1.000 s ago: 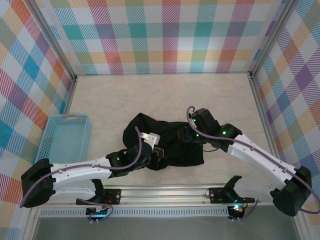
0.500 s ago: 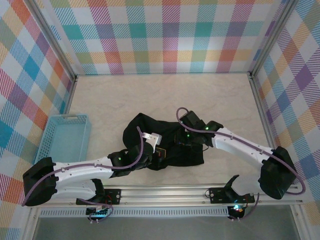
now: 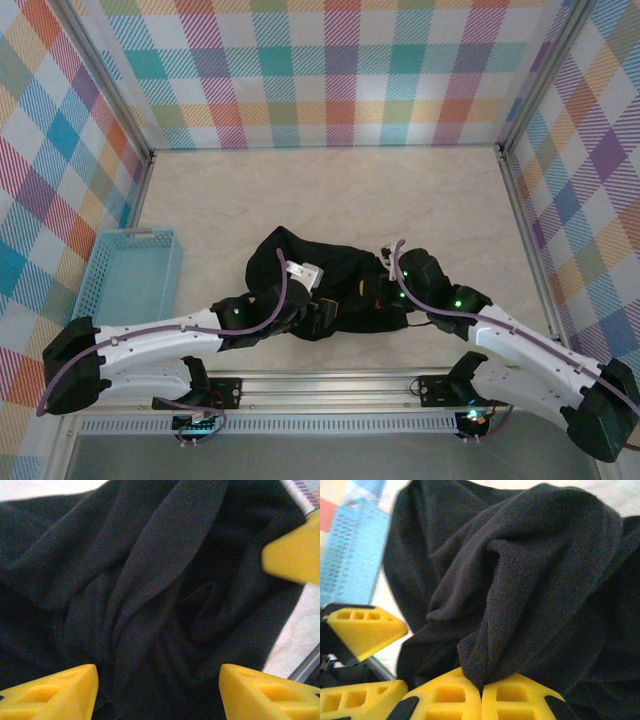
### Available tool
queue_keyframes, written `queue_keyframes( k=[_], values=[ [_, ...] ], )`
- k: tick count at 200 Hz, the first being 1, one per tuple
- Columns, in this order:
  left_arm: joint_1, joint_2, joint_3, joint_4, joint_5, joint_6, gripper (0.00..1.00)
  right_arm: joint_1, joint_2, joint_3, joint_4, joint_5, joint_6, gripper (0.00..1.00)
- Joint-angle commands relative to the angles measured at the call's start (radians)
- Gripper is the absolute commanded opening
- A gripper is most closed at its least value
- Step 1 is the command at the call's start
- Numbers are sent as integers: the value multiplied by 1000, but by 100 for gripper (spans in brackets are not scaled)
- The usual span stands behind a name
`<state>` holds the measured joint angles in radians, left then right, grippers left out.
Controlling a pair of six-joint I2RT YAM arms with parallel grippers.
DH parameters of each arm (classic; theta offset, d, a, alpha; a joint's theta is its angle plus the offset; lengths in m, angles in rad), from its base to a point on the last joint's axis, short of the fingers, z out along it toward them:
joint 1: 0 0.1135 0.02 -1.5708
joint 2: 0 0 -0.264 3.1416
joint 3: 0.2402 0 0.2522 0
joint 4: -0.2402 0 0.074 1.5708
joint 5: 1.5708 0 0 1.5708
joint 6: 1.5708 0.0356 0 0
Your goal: Fold the inside-out t-shirt
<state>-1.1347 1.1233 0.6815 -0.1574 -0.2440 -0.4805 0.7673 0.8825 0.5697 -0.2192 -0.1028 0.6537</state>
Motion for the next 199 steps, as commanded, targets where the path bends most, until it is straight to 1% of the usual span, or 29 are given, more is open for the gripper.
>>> queue_keyframes(
  k=[1, 15, 38, 44, 61, 87, 102, 109, 123, 129, 141, 157, 174, 182, 191, 199],
  values=[
    [-9, 16, 67, -49, 26, 47, 65, 9, -45, -53, 132, -84, -61, 0],
    [-10, 41, 84, -46, 26, 56, 63, 9, -65, -64, 130, -84, -74, 0],
    [-9, 95, 106, -54, 6, 67, 55, 12, -92, -77, 129, -79, -83, 0],
    [-11, 109, 113, -57, 2, 67, 52, 12, -96, -79, 126, -77, -85, 0],
    [-10, 143, 132, -56, 15, 68, 47, 12, -96, -85, 116, -70, -95, 0],
    [-10, 207, 167, -84, -36, 59, 40, 18, -76, -95, 126, -89, -101, 0],
    [-10, 235, 185, -112, -95, 49, 40, 19, -74, -97, 127, -85, -107, 0],
    [-10, 244, 190, -112, -112, 50, 41, 19, -77, -100, 125, -81, -110, 0],
    [-10, 259, 194, -113, -124, 52, 45, 19, -86, -109, 123, -78, -117, 0],
    [-10, 269, 198, -144, -128, 53, 45, 20, -89, -113, 122, -78, -121, 0],
    [-10, 292, 206, -151, -130, 57, 45, 22, -94, -123, 118, -73, -123, 0],
    [-10, 323, 212, -143, -109, 63, 38, 21, -96, -137, 112, -60, -117, 0],
    [-10, 341, 205, -128, -63, 70, 32, 21, -87, -144, 92, -19, -96, 0],
    [-10, 347, 202, -86, -39, 73, 29, 20, -83, -143, 83, -3, -90, 0],
    [-9, 355, 202, -83, -28, 72, 24, 20, -78, -140, 74, 23, -78, 0],
    [-10, 363, 204, -90, -40, 66, 18, 21, -77, -140, 74, 38, -71, 0]
  ],
)
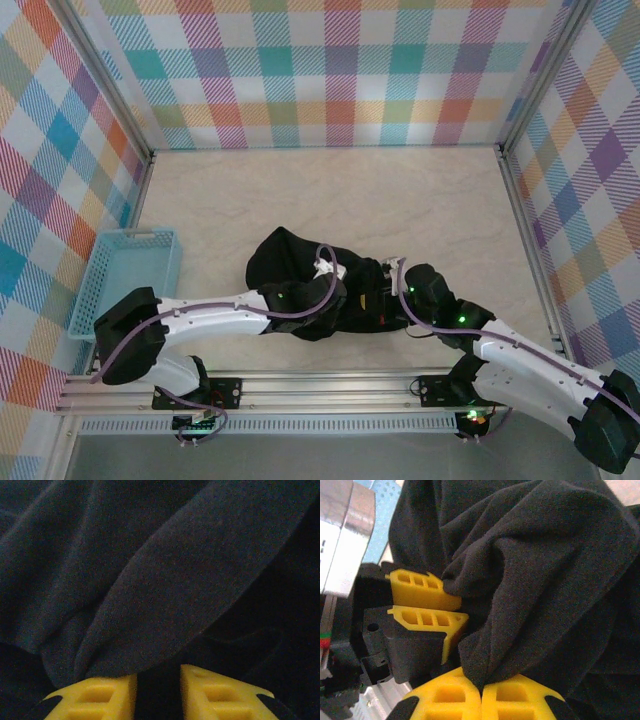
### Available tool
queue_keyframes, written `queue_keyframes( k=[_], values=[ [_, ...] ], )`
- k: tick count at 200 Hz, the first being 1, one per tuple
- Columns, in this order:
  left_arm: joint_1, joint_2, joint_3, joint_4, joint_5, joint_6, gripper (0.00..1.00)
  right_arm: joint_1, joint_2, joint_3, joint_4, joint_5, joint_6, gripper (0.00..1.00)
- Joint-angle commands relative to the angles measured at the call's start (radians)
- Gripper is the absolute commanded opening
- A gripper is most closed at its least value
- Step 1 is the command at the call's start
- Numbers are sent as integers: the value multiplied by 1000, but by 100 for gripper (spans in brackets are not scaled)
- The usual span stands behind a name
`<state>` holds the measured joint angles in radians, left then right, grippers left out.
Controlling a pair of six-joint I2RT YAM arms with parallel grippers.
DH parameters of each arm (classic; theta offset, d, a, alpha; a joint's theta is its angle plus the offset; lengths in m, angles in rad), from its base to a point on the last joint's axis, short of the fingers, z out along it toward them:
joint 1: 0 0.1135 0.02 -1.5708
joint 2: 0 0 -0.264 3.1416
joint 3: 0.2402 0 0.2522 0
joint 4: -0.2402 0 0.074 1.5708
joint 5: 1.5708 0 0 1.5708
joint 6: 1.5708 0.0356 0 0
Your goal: Fold the inside-out t-shirt
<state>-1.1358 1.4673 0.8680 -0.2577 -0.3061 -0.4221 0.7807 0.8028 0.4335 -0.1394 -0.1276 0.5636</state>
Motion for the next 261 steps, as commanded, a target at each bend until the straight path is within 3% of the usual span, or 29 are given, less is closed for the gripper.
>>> queue_keyframes(
  k=[1, 39, 76, 106, 152, 181, 196, 220, 261],
  values=[
    [-9, 20, 18, 9, 19, 7, 17, 8, 3, -4, -5, 64, 20, 0],
    [-10, -10, -4, -6, -63, -26, 0, 7, 18, -9, -40, 124, 49, 0],
    [-29, -119, -82, 38, -101, -58, 0, 6, 42, -18, -150, 252, 135, 0],
    [-33, -176, -142, 88, -71, -82, 0, 8, 54, -48, -163, 231, 167, 0],
    [-79, -169, -164, 147, -29, -83, 0, 8, 56, 56, -331, 223, 109, 32],
    [-107, -194, -163, 196, 1, -90, 0, 32, 49, 191, -512, 297, 61, 37],
    [-115, -214, -165, 213, 10, -93, 0, 71, 39, 244, -543, 308, 43, 32],
    [-116, -246, -172, 224, 13, -100, 0, 110, 40, 269, -488, 250, 37, 33],
    [-116, -299, -180, 238, 31, -112, 0, 111, 179, 207, -308, 192, 80, 39]
  ],
)
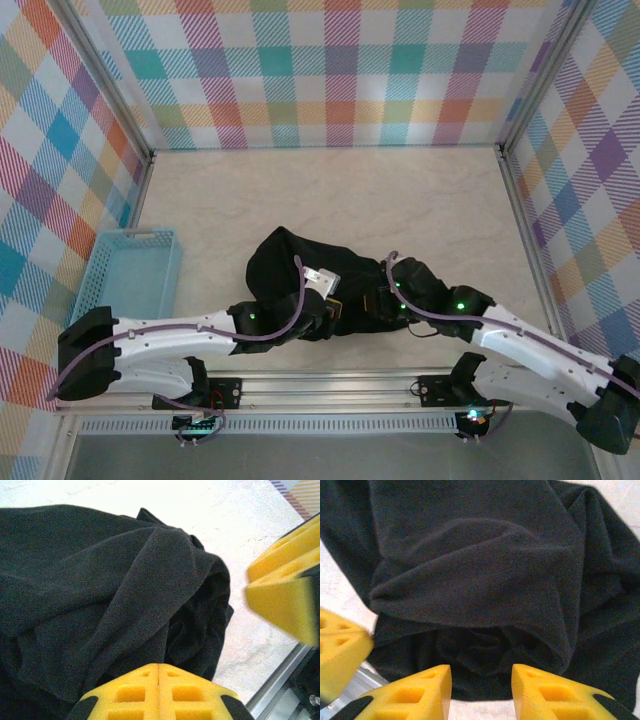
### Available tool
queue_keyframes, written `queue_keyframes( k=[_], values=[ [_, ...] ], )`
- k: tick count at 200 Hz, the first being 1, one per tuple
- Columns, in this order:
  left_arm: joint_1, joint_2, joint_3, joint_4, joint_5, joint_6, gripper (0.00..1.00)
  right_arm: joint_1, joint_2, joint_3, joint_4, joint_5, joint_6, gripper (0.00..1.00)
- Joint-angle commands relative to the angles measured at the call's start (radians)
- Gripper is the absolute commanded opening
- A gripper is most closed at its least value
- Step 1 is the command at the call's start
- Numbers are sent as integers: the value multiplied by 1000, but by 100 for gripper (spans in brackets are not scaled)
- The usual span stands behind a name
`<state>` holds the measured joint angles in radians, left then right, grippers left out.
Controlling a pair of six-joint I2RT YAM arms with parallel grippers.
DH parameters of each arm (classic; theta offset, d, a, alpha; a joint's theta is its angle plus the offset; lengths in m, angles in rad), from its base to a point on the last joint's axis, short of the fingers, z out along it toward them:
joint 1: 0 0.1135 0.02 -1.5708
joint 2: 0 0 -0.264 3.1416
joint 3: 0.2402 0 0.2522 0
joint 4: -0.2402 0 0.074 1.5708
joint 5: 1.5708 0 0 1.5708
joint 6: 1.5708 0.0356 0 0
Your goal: Fold the inside-out t-shirt
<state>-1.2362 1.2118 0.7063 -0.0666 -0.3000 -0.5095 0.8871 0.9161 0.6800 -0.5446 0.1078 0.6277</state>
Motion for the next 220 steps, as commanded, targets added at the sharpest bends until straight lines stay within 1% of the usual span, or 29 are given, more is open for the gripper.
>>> queue_keyframes(
  k=[1, 20, 38, 49, 74, 99, 110, 119, 129, 138, 156, 174, 196, 220],
  values=[
    [-16, -44, -18, 48, 27, -25, 0, 5, 70, -41, 103, -45, 17, 39],
    [-16, -70, -18, 52, 33, -32, 0, 6, 119, -47, 151, -26, 34, 41],
    [-15, -89, -18, 40, 16, -32, 0, 7, 160, -52, 176, -8, 39, 41],
    [-15, -93, -15, 35, 9, -31, 0, 9, 185, -56, 184, 2, 44, 43],
    [-16, -83, -11, 33, 4, -26, 0, 9, 245, -55, 186, 42, 59, 52],
    [-16, -64, -4, 34, 9, -28, 0, 12, 317, -39, 178, 62, 72, 51],
    [-15, -57, 1, 34, 9, -26, 0, 12, 347, -33, 179, 71, 74, 45],
    [-15, -54, 1, 33, 5, -25, 0, 13, 360, -27, 178, 74, 72, 37],
    [-15, -53, 7, 22, -11, -25, 0, 14, 357, -23, 178, 75, 67, 26],
    [-14, -51, 12, 4, -35, -26, 0, 17, 340, -21, 175, 73, 59, 17],
    [3, -65, 21, -21, -63, -27, 0, 28, 258, -26, 170, 68, 24, 6],
    [51, -115, 2, -9, -53, -33, 0, 27, 157, -59, 163, 66, 3, 1],
    [134, -207, -35, 26, -1, -49, 0, 19, 38, -125, 178, 58, -7, 0],
    [228, -265, -58, 30, 66, -72, 0, 10, -57, -190, 250, -17, -13, 0]
  ],
)
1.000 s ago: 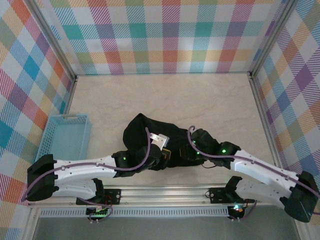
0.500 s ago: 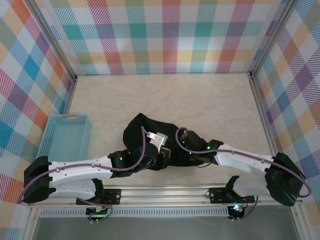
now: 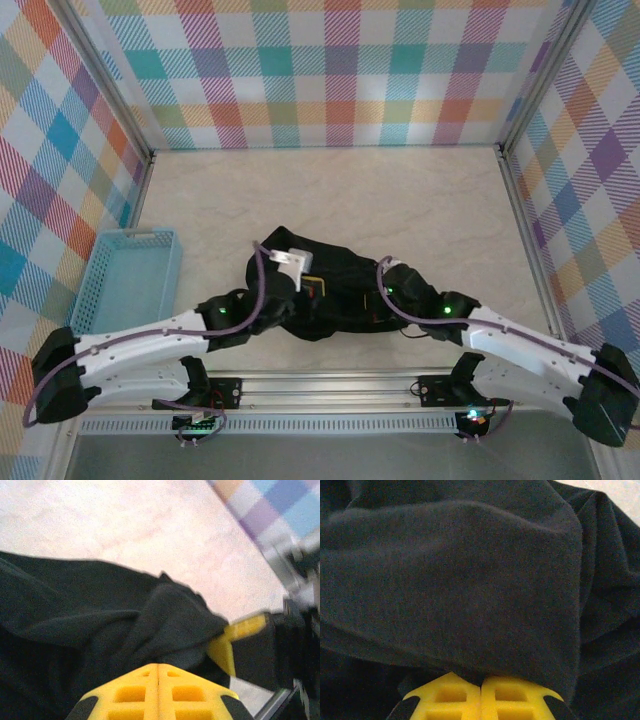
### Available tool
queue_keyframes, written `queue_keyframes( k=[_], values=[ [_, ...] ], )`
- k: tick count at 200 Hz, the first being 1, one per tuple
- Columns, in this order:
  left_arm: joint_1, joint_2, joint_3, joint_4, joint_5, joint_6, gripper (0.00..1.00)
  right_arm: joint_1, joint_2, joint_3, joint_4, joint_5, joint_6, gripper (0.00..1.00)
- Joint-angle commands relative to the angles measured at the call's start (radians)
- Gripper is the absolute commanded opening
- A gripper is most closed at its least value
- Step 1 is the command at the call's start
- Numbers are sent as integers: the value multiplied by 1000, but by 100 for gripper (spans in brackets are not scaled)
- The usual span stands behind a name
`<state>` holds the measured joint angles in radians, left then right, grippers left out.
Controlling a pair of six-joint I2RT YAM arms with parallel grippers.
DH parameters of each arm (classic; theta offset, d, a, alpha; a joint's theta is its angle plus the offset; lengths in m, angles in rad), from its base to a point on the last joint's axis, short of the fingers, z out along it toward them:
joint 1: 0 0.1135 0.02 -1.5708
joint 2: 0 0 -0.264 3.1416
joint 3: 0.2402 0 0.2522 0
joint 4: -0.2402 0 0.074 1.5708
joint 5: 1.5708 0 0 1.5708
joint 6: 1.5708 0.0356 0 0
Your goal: Fold the inside-out t-shirt
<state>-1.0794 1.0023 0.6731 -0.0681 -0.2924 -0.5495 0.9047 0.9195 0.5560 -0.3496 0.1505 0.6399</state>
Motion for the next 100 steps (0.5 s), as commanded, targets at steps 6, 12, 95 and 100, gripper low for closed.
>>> queue_keyframes(
  k=[6, 12, 95, 100],
  values=[
    [87, -53, -21, 15, 68, -29, 0, -7, -86, -79, 87, -85, -26, 0],
    [98, -40, -12, -10, 66, -28, 0, -7, -112, -92, 124, -111, -28, 0],
    [-26, 130, 46, -129, 48, 103, 25, -10, -287, -157, 190, -129, -28, 0],
    [-56, 130, 52, -133, 36, 120, 30, -9, -287, -160, 204, -150, -29, 0]
  ],
)
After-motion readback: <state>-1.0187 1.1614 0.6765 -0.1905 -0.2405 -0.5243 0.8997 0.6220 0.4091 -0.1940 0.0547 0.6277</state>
